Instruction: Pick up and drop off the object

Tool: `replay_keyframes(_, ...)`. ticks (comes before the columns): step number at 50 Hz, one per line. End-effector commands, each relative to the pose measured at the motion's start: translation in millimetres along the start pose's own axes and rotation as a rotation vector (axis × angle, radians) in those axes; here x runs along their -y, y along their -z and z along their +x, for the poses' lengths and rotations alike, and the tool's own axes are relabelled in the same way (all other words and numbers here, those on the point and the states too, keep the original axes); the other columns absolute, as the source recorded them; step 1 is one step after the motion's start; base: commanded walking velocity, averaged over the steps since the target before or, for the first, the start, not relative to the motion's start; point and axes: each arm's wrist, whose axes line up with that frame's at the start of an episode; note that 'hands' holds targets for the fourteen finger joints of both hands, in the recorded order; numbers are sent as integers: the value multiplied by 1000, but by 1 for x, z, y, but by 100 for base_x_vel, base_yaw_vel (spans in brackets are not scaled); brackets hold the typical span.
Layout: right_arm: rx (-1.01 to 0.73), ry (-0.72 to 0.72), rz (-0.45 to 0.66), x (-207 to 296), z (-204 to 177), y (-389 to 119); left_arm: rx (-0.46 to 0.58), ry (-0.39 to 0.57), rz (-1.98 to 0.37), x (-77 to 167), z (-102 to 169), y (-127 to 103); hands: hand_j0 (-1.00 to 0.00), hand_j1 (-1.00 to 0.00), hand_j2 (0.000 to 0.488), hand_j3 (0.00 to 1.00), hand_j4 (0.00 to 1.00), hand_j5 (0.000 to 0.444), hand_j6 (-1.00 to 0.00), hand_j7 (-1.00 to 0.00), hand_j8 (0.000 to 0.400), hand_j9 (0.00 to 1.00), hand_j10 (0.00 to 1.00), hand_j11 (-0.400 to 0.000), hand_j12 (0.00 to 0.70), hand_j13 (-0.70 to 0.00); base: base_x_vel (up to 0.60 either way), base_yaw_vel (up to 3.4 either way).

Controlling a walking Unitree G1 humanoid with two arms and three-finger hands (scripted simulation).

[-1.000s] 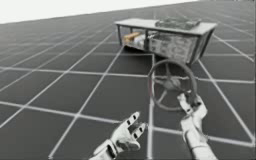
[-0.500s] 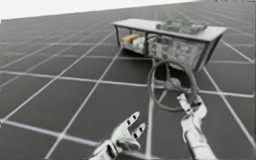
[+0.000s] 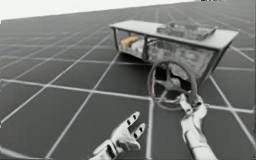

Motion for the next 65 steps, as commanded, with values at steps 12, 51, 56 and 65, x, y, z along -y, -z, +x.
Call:
replay_keyframes(12, 22, -41, 5, -13, -2, -4, 9, -1, -13, -3, -2, 0, 0, 0, 0, 1000, 1000, 0, 0, 0, 0, 1000, 1000, -400, 0, -700, 58, -3)
replay_keyframes(51, 22, -41, 5, -13, -2, -4, 9, -1, -13, -3, -2, 0, 0, 0, 0, 1000, 1000, 0, 0, 0, 0, 1000, 1000, -400, 0, -700, 52, 13)
replay_keyframes(56, 22, -41, 5, -13, -2, -4, 9, -1, -13, -3, -2, 0, 0, 0, 0, 1000, 1000, 0, 0, 0, 0, 1000, 1000, -400, 0, -700, 40, 37)
replay_keyframes(65, 22, -41, 5, -13, -2, -4, 9, -1, -13, -3, -2, 0, 0, 0, 0, 1000, 1000, 0, 0, 0, 0, 1000, 1000, -400, 0, -700, 38, 41)
